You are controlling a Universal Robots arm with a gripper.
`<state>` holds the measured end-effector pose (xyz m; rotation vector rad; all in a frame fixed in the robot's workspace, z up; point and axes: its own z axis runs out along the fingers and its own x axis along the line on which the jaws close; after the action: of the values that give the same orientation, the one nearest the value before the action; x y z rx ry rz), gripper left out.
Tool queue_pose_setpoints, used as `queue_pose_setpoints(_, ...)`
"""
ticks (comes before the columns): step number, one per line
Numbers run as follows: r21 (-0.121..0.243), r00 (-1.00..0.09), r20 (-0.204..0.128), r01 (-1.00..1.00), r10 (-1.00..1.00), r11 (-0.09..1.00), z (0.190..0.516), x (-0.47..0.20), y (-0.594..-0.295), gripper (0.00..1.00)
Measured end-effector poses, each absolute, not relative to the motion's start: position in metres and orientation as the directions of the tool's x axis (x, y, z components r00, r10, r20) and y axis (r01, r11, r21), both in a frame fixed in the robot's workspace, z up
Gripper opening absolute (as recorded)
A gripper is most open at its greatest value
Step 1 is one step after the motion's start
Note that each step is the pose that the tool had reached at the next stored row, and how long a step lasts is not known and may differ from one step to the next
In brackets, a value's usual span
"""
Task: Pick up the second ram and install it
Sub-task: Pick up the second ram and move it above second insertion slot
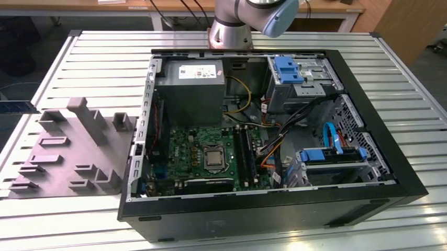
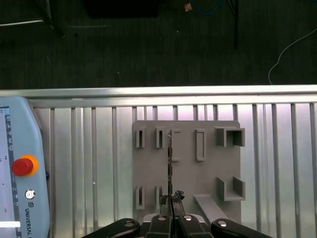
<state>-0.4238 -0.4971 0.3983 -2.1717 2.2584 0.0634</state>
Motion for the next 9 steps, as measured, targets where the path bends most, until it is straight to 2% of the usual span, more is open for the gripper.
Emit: queue_pose_setpoints(9,0.024,-0.039,-0.034,-0.999,-0.999,0.039,0.418,-0.424,-0.497,0.12)
